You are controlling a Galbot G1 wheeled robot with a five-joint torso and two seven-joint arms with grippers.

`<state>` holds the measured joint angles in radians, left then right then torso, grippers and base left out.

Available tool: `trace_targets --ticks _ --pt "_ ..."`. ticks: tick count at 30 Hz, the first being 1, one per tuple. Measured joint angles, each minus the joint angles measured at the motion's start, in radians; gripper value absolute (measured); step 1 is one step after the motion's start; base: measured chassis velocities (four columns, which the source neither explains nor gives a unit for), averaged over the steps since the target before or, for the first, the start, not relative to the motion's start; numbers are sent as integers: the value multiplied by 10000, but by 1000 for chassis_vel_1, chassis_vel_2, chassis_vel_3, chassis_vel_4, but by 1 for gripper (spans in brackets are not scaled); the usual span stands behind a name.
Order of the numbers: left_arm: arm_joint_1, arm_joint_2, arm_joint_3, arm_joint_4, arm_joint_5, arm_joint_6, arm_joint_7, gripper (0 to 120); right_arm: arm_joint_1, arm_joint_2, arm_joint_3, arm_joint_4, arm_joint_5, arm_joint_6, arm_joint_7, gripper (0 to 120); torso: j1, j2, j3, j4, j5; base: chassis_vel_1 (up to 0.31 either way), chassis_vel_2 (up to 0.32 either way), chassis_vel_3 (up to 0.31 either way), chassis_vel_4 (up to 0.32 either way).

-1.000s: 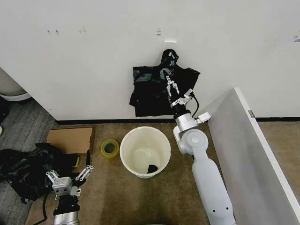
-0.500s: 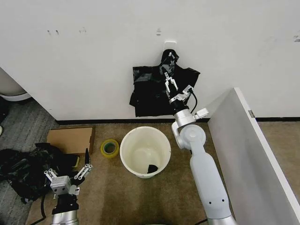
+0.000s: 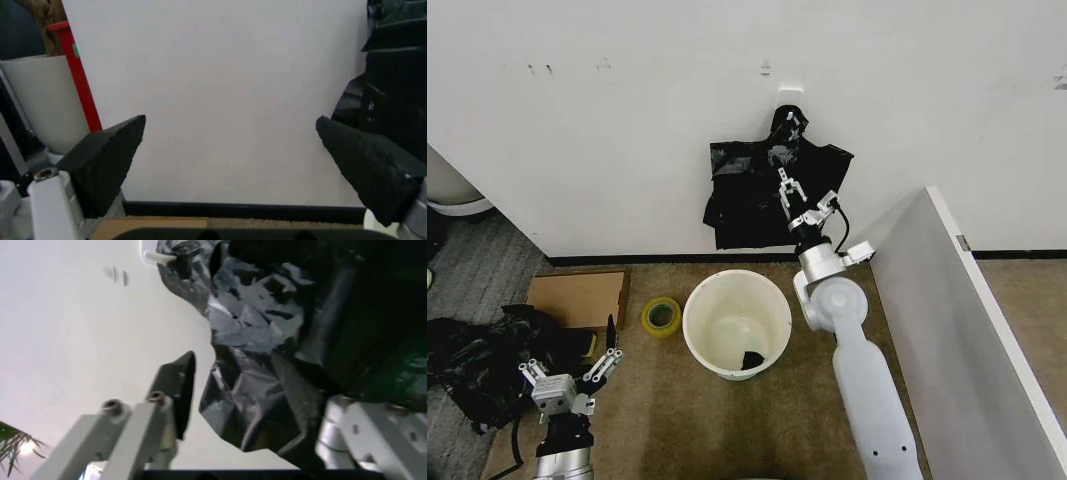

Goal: Place the garbage bag over the trash bin.

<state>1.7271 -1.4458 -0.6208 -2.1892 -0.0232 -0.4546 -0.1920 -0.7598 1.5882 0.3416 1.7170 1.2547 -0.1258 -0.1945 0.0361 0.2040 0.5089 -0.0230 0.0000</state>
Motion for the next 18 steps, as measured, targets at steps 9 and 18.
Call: trace_targets --ticks 9,18 --pt "97 -6 -52 -129 0 1 4 100 252 33 162 -321 19 -10 -98 81 0 0 0 0 0 0 0 0 0" --pt "221 4 -135 -292 7 2 10 100 646 61 251 -670 97 -9 -180 100 0 0 0 0 0 0 0 0 0"
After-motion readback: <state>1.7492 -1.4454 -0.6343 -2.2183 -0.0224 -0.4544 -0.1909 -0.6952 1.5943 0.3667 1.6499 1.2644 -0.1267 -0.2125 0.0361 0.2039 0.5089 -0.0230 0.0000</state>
